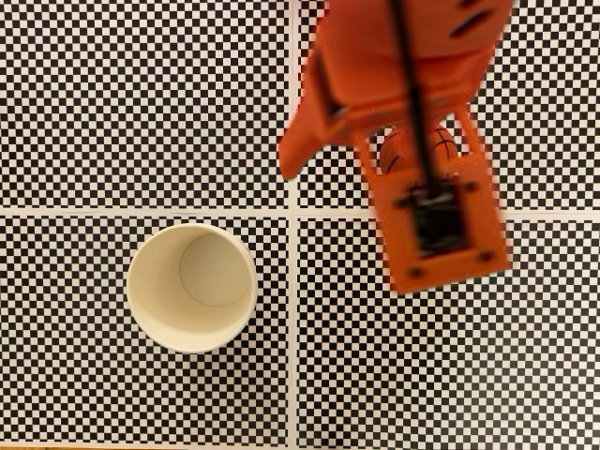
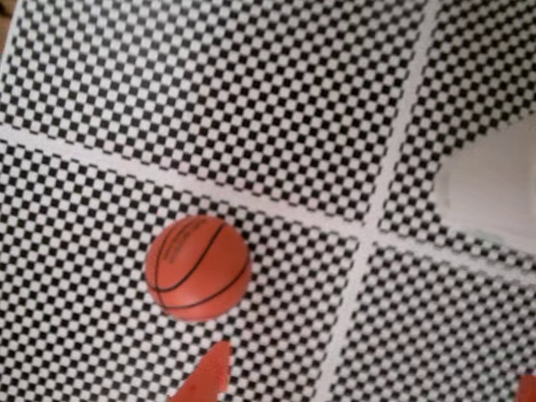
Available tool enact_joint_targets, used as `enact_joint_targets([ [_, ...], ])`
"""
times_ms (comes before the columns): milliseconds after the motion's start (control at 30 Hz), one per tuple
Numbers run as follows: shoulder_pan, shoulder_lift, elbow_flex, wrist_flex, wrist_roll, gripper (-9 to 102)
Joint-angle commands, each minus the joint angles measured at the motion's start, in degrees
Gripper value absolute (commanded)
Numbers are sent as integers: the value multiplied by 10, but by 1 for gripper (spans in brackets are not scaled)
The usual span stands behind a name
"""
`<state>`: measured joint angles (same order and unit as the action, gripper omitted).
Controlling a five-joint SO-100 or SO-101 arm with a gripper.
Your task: Grasp basketball and place into cup.
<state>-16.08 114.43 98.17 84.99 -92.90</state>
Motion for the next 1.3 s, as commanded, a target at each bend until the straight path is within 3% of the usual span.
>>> enact_joint_targets([
  [0, -43, -9, -3, -7, 13, 52],
  [267, -107, -69, -4, -11, 55, 70],
  [1267, -133, -161, 11, -55, 98, 72],
])
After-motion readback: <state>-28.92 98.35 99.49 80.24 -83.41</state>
